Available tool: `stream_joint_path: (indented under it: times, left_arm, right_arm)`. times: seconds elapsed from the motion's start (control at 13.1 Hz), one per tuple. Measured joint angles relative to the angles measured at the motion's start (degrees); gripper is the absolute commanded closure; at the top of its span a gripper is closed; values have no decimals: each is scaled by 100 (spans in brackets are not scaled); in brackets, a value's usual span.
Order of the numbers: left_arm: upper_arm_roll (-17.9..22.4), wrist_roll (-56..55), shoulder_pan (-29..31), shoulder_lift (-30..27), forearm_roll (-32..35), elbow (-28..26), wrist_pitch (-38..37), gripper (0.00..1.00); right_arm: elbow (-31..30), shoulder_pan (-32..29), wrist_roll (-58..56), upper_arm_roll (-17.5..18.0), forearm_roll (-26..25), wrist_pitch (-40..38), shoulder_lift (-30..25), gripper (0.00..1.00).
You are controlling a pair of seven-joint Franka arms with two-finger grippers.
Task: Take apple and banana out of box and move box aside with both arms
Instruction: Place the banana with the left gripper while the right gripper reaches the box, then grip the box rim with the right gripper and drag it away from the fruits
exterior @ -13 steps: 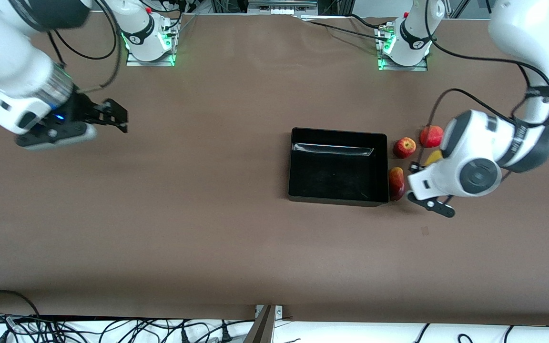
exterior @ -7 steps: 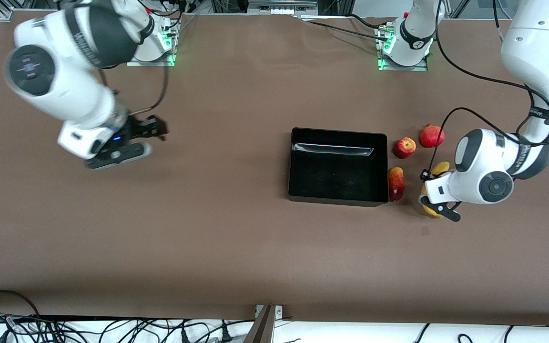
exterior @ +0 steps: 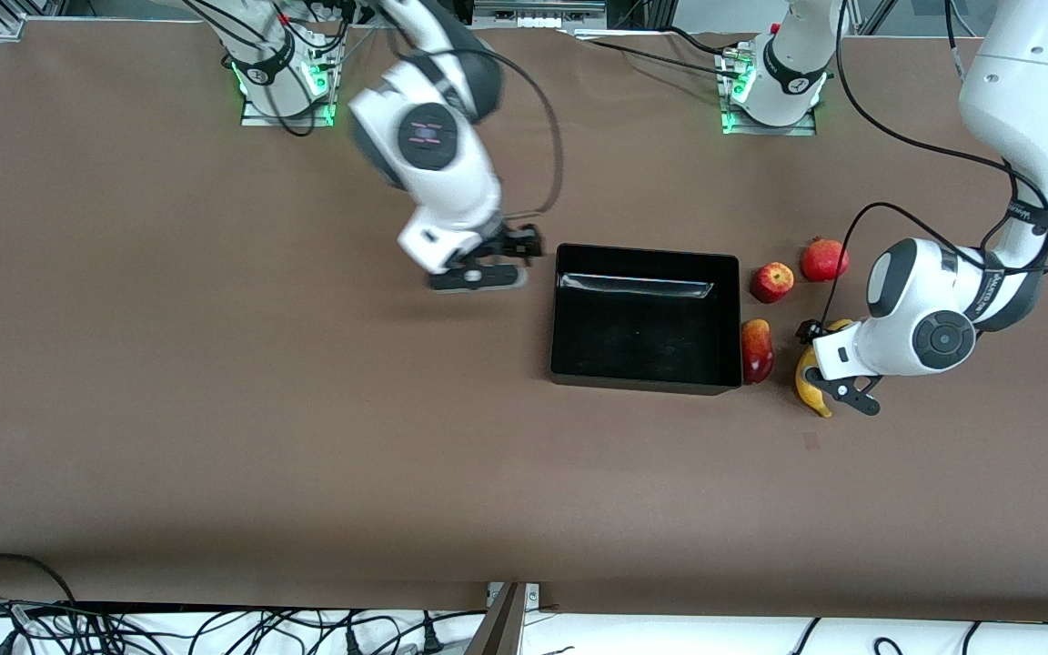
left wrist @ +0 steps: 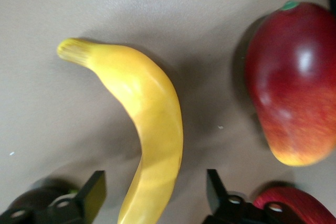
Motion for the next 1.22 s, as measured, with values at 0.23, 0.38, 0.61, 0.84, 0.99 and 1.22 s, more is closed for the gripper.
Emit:
stream_joint_path:
  times: [0.23,0.38,0.61,0.84,0.99,1.22]
  left_arm:
    - [-406,-336,7,-522,-7,437,-965,0]
    - [-740,-837,-3,-828,-9,816,-1713,0]
    - [-1093,-1105,-9,-955,-146,1763,-2987,0]
    - [-1116,-1165,24,-971,-608,2641,-3881,0]
    - [-951,-1201,18,-1043,-719,2934,-4014,0]
    - [386,-1465,-572,-1625,-1584,2760,-3512,0]
  right_arm:
    - [339,538,789,-214,-262,674,791,0]
    - [492,824,938,-408,-277,936,1179,3]
    - [668,967,960,-520,-367,963,1473,40]
    - [685,978,960,-528,-498,981,1565,100]
    - [692,994,955,-575,-552,986,1573,100]
    - [740,991,800,-665,-556,985,1572,100]
